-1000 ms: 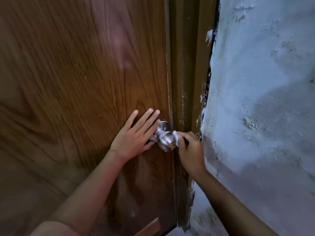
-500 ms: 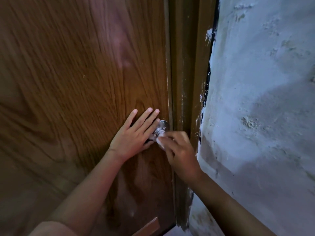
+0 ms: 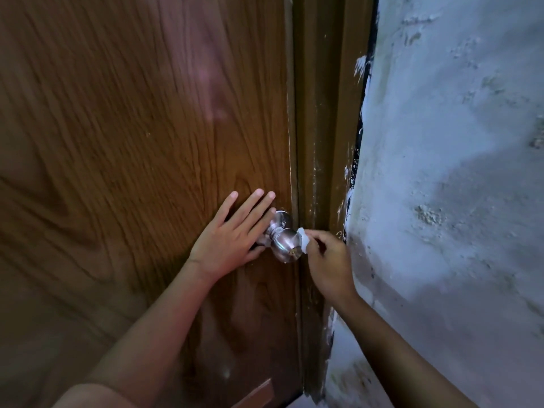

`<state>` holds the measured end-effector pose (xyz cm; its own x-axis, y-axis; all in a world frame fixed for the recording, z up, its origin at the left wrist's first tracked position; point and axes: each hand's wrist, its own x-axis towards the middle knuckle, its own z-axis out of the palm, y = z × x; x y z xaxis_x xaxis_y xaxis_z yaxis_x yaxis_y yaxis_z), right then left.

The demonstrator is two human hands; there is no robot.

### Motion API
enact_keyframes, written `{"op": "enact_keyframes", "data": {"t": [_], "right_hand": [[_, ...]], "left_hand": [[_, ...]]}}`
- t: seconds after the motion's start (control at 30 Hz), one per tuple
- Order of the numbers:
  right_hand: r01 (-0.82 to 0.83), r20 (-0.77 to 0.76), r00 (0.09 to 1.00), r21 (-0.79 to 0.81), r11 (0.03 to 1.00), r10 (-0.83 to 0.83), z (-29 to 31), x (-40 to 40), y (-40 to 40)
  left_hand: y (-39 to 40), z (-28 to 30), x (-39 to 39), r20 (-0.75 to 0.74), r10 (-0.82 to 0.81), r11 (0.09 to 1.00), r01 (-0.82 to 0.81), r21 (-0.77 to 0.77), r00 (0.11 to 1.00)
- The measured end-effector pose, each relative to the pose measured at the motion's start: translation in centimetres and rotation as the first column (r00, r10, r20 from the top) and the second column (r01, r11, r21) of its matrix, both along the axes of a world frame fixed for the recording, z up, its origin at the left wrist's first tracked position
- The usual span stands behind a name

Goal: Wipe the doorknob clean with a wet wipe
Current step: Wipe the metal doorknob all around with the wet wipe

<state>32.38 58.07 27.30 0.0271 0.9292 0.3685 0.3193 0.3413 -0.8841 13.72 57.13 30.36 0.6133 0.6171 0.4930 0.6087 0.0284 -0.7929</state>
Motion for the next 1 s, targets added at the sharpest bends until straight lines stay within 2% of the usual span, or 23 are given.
{"op": "enact_keyframes", "data": {"t": [0.07,0.2,0.3,0.4,0.53,0.6,0.7,0.8,0.9,1.0], "right_hand": [[0.002,-0.041,0.999,-0.069,0.998,-0.005,0.2,-0.4,0.1],[0.028,0.012,1.000,-0.017,0.999,-0.027,1.7,-1.4,0.2],[-0.029,0.191,0.982,0.138,0.990,0.002,2.5,-2.1,0.0],[-0.122,0.407,0.913,0.310,0.943,-0.016,2.8,-2.1,-1.1],[-0.263,0.541,0.840,0.473,0.841,-0.042,1.7,-0.6,-2.0],[-0.232,0.489,0.872,0.448,0.864,-0.019,1.4,-0.1,-1.8],[-0.110,0.383,0.924,0.273,0.956,-0.003,1.5,0.0,-0.5],[-0.081,0.333,0.943,0.158,0.984,0.024,2.2,-0.5,0.7],[-0.173,0.414,0.909,0.264,0.949,0.050,3.5,-1.8,0.0],[-0.281,0.621,0.784,0.343,0.896,0.008,3.5,-2.5,-0.9]], "left_hand": [[0.0,0.0,0.0,-0.001,0.000,1.000,0.000,0.001,1.000],[0.0,0.1,0.0,0.000,-0.002,1.000,0.002,0.004,1.000],[0.0,0.1,0.0,-0.004,-0.001,1.000,0.001,-0.004,1.000],[-0.1,0.1,0.0,-0.007,0.006,1.000,-0.006,-0.007,1.000],[-0.1,0.0,0.0,0.000,-0.001,1.000,0.001,-0.008,1.000],[-0.1,0.1,0.0,0.004,-0.003,1.000,0.003,-0.005,1.000],[-0.1,0.1,0.0,0.003,-0.008,1.000,0.008,0.002,1.000],[0.0,0.1,0.1,0.009,-0.006,1.000,0.006,0.003,1.000],[-0.1,0.2,0.1,0.001,-0.002,1.000,0.002,-0.004,1.000],[-0.2,0.1,0.0,-0.008,0.001,1.000,-0.001,-0.008,1.000]]}}
